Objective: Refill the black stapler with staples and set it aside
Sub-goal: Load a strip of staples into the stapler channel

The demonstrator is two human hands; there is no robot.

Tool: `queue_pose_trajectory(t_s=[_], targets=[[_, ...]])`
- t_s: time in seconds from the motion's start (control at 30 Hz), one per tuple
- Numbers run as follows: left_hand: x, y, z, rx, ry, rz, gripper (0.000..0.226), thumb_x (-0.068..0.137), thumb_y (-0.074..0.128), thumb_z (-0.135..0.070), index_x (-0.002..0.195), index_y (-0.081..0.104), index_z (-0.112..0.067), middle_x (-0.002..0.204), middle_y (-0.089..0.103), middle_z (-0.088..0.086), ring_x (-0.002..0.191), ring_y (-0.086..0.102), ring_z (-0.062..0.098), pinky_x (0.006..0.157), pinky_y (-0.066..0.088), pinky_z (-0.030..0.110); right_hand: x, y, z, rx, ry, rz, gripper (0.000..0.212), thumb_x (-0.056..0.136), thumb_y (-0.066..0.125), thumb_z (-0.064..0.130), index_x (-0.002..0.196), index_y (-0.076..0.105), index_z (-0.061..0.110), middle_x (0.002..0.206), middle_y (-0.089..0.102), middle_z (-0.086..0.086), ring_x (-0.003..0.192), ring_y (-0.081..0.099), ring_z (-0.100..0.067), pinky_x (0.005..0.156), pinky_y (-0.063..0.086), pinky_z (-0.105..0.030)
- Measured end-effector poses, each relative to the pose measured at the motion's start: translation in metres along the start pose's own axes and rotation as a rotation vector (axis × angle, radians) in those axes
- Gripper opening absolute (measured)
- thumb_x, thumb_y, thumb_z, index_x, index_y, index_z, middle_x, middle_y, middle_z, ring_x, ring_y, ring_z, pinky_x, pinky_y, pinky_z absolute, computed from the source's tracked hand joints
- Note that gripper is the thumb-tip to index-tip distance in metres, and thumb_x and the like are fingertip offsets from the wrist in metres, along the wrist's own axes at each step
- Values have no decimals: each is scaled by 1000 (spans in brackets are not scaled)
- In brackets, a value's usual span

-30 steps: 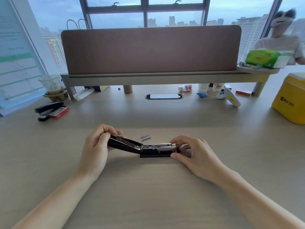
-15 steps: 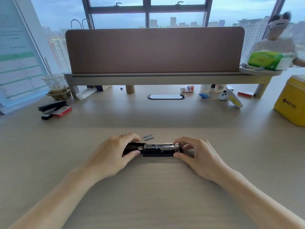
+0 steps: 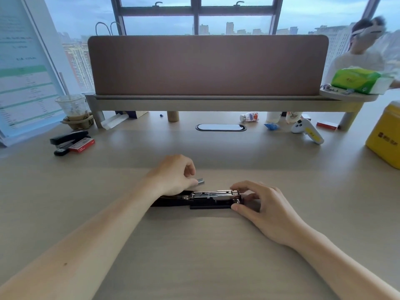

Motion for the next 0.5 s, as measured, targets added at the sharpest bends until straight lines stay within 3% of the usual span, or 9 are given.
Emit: queue_pose_trajectory(t_s=[0.17, 0.27, 0.4, 0.5], targets=[[12, 11, -10, 28, 45, 33, 12, 83, 82, -18, 93, 77, -19, 89, 76, -5, 82, 69, 14, 71, 48, 24, -1, 1, -4, 45, 51, -2, 34, 83, 86, 32, 114, 73, 36, 103, 75, 16, 88, 74, 0, 74, 44, -3], [10, 10, -14, 14, 77, 1, 11, 87, 80, -18, 97, 75, -18, 90, 75, -5, 82, 68, 14, 66, 46, 20, 0, -1, -12, 135, 118, -21, 30, 85, 85, 29, 113, 75, 35, 108, 76, 15, 88, 76, 1, 79, 49, -4], [-1, -5, -31, -67, 176, -81, 13, 93, 76, -17, 106, 77, -19, 96, 74, -7, 81, 68, 9, 68, 45, 8, 6, -12, -17, 294, 189, -135, 15, 93, 77, 25, 104, 78, 35, 99, 80, 18, 89, 75, 0, 80, 55, -13], [-14, -17, -60, -108, 325, -139, 16, 93, 75, -15, 108, 79, -20, 101, 75, -6, 89, 69, 10, 78, 50, 14, 23, -18, -14, 338, 221, -165, 10, 96, 69, 37, 98, 78, 34, 92, 82, 14, 84, 76, -6, 82, 61, -31]])
Point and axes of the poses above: each hand's wrist, its own x-axis towards the middle knuckle, its own y-axis out of the palm, z = x × y, the point moved 10 cm from there along x, towards the middle knuckle
